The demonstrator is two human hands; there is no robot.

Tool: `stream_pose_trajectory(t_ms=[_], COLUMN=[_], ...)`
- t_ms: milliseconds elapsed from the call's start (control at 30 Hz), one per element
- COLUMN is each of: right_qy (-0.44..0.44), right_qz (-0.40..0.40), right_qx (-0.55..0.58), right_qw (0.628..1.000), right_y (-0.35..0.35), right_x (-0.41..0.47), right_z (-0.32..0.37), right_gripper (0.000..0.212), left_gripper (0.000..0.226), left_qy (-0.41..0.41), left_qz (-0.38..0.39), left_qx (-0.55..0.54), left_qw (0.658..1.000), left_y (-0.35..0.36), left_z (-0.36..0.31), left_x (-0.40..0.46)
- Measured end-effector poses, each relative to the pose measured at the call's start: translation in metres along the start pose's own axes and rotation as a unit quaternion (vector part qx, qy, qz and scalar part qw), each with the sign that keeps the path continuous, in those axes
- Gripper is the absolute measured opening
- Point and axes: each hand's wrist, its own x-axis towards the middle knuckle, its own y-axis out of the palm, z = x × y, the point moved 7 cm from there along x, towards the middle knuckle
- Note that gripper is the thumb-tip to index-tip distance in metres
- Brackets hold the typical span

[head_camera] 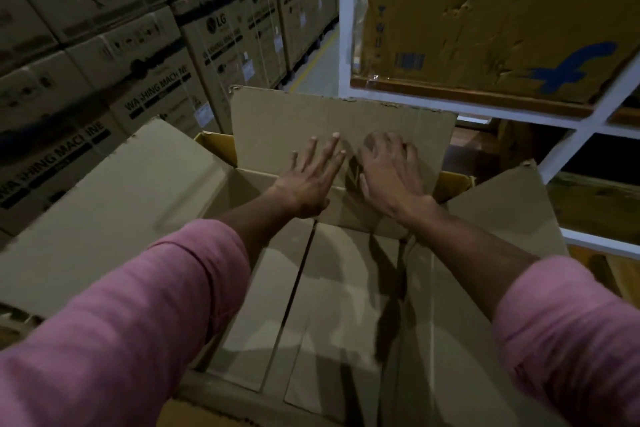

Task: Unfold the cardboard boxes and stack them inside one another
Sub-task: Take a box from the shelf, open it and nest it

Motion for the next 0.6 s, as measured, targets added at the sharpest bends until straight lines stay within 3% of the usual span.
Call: stream_pose_trajectory(t_ms=[233,433,600], right_qy=[-0.04,-0.009,0.044], right_qz=[0.061,0.02,-0.04], right_qx=[0.009,0.033,0.038], right_qw=[0.997,0.999,0.997], right_y=[-0.02,-0.085,-0.132], right_x=[-0.031,-0.061,-0.118], right_z=[0.021,0.03,0.033], right_gripper=[0.056,0.072,0.076], left_gripper=[0.095,0.094,0.091], left_qy=[0.004,-0.029,-0.035], left_qz=[0.005,-0.074,-0.143], left_qx=[0.034,0.043,-0.017], left_qw=[0.999,0.996,0.989], left_y=[-0.036,-0.089,-0.117], left_z=[-0.003,-0.019,-0.059], left_x=[-0.04,-0.093,-0.146])
